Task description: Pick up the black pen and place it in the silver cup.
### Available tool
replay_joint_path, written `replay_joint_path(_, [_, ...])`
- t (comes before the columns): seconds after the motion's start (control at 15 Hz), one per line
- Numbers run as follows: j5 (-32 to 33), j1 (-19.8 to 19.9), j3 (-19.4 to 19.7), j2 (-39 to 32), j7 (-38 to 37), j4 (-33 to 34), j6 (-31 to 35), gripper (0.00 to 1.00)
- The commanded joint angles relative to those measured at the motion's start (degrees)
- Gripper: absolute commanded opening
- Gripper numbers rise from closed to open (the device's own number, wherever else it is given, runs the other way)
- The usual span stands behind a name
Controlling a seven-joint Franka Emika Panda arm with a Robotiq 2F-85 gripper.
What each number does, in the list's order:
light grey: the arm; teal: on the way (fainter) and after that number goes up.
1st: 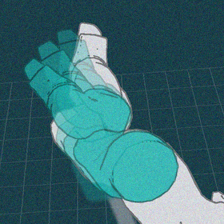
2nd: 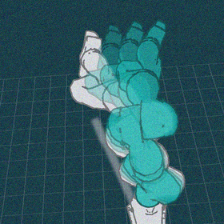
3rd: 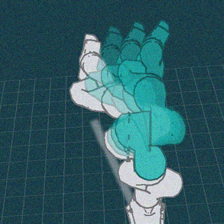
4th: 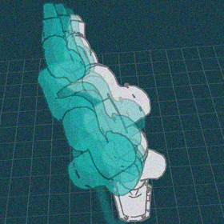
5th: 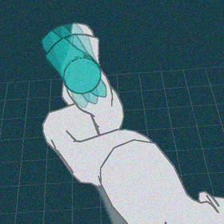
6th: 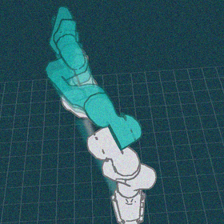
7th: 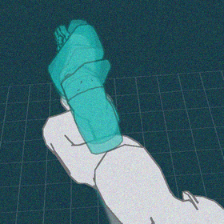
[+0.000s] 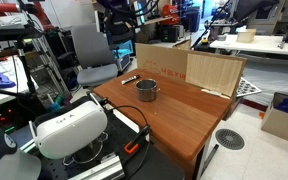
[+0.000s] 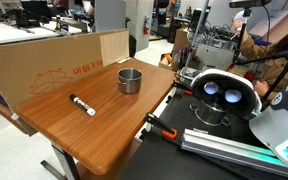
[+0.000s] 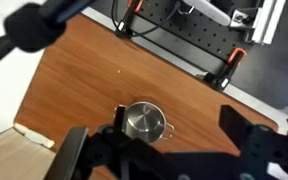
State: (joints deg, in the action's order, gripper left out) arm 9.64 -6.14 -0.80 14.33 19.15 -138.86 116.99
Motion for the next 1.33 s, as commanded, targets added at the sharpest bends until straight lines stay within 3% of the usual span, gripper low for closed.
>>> replay_joint_path(0.0, [-1.2, -0.9, -1.7, -5.1, -0.5, 3.9, 2.9, 1.0])
replay_joint_path(0.47, [-3.1, -2.2, -5.5, -16.6, -1.6, 11.3, 9.2, 1.0])
replay_joint_path(0.73, [-7.8, -1.9, -7.1, -23.6, -0.7, 15.5, 13.2, 1.0])
replay_joint_path(1.0, [-17.3, -0.5, -9.0, -29.4, 3.0, 19.2, 13.0, 1.0])
replay_joint_path(1.27, [-19.5, -0.4, -9.0, -33.9, 0.7, 21.5, 15.9, 1.0])
